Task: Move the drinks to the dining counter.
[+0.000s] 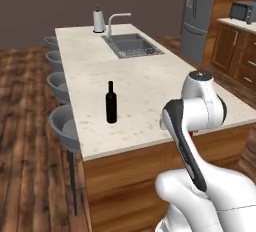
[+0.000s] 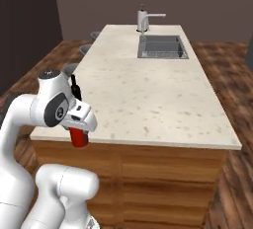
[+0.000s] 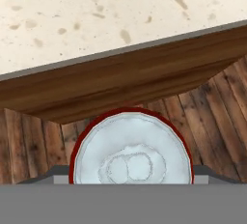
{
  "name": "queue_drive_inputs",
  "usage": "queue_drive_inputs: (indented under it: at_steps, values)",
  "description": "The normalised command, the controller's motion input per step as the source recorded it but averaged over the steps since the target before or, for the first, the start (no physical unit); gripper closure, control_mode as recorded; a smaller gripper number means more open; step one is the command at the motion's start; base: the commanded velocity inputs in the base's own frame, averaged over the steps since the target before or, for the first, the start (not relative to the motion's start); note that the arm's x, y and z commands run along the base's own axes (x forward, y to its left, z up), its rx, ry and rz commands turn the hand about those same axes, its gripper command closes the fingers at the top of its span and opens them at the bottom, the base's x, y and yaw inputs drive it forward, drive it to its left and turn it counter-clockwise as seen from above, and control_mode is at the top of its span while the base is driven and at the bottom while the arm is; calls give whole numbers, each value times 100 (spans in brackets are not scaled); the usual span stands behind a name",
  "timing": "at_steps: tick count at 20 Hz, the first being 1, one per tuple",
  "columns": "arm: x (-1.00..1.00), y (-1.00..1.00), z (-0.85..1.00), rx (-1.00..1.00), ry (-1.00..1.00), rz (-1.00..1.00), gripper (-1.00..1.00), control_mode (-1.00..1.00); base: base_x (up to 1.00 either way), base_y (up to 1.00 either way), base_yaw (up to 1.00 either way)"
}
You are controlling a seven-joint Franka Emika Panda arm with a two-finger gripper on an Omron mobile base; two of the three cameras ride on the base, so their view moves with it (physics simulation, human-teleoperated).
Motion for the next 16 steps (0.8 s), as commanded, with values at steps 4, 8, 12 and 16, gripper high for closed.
queue_drive_inputs:
  at_steps: [4,8,12,16]
  values:
    - [0,0,0,0,0,0,100,100,64,19,25]
    - [0,0,0,0,0,0,100,100,49,-2,23]
    - [0,0,0,0,0,0,100,100,34,-12,16]
    - [0,0,0,0,0,0,100,100,35,-12,9]
